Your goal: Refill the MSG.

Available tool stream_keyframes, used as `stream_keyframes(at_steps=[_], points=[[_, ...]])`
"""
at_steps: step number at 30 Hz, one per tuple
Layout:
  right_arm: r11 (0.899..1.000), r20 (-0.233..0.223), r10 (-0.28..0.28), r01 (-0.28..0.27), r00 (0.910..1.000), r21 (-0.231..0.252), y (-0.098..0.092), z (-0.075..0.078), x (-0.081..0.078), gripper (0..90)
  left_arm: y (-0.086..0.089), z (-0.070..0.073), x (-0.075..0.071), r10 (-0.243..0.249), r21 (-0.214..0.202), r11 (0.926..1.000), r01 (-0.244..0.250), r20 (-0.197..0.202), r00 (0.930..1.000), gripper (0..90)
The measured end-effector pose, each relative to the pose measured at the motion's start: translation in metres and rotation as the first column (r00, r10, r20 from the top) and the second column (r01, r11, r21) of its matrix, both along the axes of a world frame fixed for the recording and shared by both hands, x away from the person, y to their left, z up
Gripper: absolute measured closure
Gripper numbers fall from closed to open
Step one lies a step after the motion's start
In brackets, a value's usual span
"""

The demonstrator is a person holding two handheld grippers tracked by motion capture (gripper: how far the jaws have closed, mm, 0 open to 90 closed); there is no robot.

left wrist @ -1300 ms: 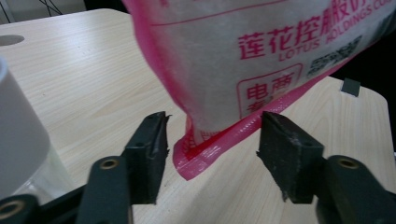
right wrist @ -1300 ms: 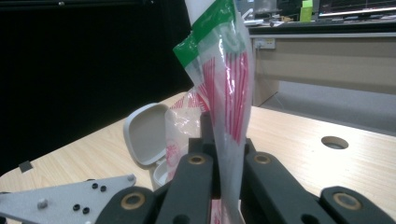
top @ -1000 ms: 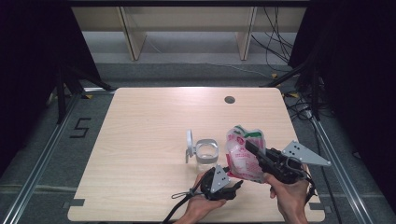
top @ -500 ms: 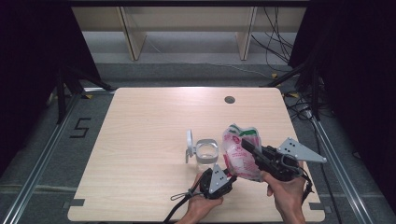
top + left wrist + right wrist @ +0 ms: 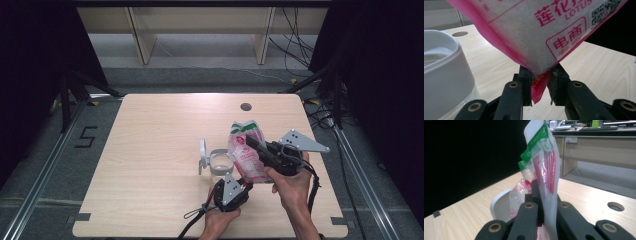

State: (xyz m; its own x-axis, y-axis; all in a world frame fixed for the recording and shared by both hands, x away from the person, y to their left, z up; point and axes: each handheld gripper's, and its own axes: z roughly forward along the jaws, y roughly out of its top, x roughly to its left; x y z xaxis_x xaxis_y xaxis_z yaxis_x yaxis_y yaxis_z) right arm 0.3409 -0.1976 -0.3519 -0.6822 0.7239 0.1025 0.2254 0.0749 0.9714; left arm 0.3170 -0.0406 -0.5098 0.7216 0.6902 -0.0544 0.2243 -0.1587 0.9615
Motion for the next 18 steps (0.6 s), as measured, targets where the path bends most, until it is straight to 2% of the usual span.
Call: stream_keyframes(at_steps=[2,3,5,6,7,8,9,12,13,15,18], points=[[0.999,-0.012,0.000,0.000,0.9999,-0.039,0.004,0.001,0.001,90.0,-0.003,-0.002,0.000,-0.004,-0.014,0.9999,0.004,-0.007,1.0000,74.3],[0.998,0.004,0.008,-0.007,1.0000,-0.064,0.006,0.001,0.003,90.0,-0.004,-0.002,-0.002,-0.001,-0.008,1.0000,0.001,-0.015,0.9999,74.4],[0.998,-0.015,0.014,-0.015,0.9998,-0.069,0.009,0.000,0.005,90.0,-0.006,-0.002,-0.002,-0.006,-0.022,0.9997,0.005,-0.028,0.9996,74.5],[0.997,-0.003,0.009,-0.009,1.0000,-0.082,0.010,0.001,0.006,90.0,-0.007,-0.003,-0.003,-0.005,-0.025,0.9997,0.004,-0.028,0.9996,74.6],[0.997,-0.018,0.014,-0.015,0.9998,-0.076,0.011,0.000,0.007,90.0,-0.007,-0.003,-0.003,-0.003,-0.027,0.9996,0.003,-0.028,0.9996,74.7],[0.997,-0.007,0.022,-0.022,0.9997,-0.078,0.013,0.000,0.008,90.0,-0.008,-0.002,-0.003,-0.006,-0.029,0.9996,0.005,-0.029,0.9996,74.8],[0.997,-0.028,0.009,-0.011,0.9996,-0.076,0.015,0.001,0.007,90.0,-0.009,-0.003,-0.002,-0.004,-0.047,0.9989,0.003,-0.024,0.9997,74.8],[0.995,-0.014,0.023,-0.025,0.9996,-0.100,0.016,0.002,0.009,90.0,-0.013,-0.003,-0.002,-0.003,-0.057,0.9984,0.002,-0.025,0.9997,75.0],[0.992,0.004,0.003,-0.002,1.0000,-0.128,0.019,0.003,0.010,90.0,-0.016,-0.004,-0.001,-0.004,-0.075,0.9972,0.002,-0.019,0.9998,75.0],[0.993,0.008,0.021,-0.020,0.9997,-0.120,0.021,0.002,0.013,90.0,-0.018,-0.004,-0.002,-0.004,-0.081,0.9967,0.003,-0.007,1.0000,75.1],[0.992,-0.012,0.015,-0.016,0.9998,-0.128,0.025,0.003,0.014,90.0,-0.019,-0.005,-0.002,-0.012,-0.091,0.9957,0.013,0.011,0.9999,75.3]])
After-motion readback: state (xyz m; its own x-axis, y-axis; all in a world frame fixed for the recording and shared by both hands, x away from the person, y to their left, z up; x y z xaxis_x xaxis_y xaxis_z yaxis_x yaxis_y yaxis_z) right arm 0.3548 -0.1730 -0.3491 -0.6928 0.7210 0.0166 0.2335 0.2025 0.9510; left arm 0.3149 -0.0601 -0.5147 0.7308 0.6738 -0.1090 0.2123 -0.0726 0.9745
